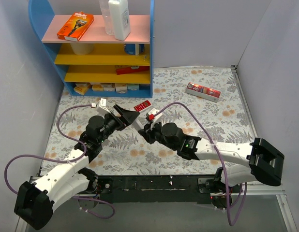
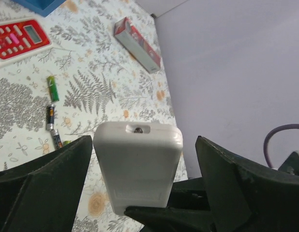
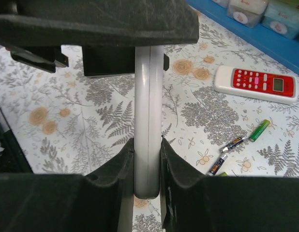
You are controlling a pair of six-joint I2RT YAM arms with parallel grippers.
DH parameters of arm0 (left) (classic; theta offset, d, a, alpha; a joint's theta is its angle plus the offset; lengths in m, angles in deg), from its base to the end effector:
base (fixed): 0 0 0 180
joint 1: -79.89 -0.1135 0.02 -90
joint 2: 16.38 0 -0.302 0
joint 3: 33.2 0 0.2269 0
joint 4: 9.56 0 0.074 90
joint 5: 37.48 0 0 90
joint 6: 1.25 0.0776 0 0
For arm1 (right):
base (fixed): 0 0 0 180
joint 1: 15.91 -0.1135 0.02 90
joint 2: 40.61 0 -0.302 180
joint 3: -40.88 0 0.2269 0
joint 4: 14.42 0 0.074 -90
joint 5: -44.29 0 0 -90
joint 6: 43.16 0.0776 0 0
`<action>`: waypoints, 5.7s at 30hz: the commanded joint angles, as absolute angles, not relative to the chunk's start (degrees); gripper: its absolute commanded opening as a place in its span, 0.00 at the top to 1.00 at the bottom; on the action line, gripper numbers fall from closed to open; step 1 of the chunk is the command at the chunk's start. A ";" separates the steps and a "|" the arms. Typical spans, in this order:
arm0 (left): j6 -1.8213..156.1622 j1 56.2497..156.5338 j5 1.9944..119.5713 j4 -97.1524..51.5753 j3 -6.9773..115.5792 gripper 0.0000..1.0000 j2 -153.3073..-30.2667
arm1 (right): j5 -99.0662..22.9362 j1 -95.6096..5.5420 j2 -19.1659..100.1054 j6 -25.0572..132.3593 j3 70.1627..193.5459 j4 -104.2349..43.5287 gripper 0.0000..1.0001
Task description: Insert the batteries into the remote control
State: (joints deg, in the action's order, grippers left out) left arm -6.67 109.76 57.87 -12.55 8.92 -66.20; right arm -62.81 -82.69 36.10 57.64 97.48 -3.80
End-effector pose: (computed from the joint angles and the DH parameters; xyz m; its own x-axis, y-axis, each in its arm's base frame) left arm 0.1687 -0.1052 0.2858 -0.5575 -0.8228 0.1100 -0.2145 0.0147 -0.9766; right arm 0.1431 0.2757 0.3050 -0.2070 -0.0283 -0.9779 -0.7383 0.6604 0.1372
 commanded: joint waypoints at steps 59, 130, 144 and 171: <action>-9.32 109.16 63.43 35.40 -17.07 1.00 -52.50 | -29.79 -68.37 23.80 87.96 84.35 17.69 0.23; -13.47 110.48 57.36 43.84 -21.65 1.00 -59.10 | -43.60 -69.43 33.92 102.92 75.55 33.08 0.58; -11.09 111.09 55.95 41.38 -21.30 1.00 -63.40 | -40.34 -69.43 34.35 101.24 81.44 34.58 0.29; -10.04 113.11 54.54 40.67 -19.89 1.00 -62.52 | -47.18 -69.61 34.71 100.89 82.85 18.68 0.71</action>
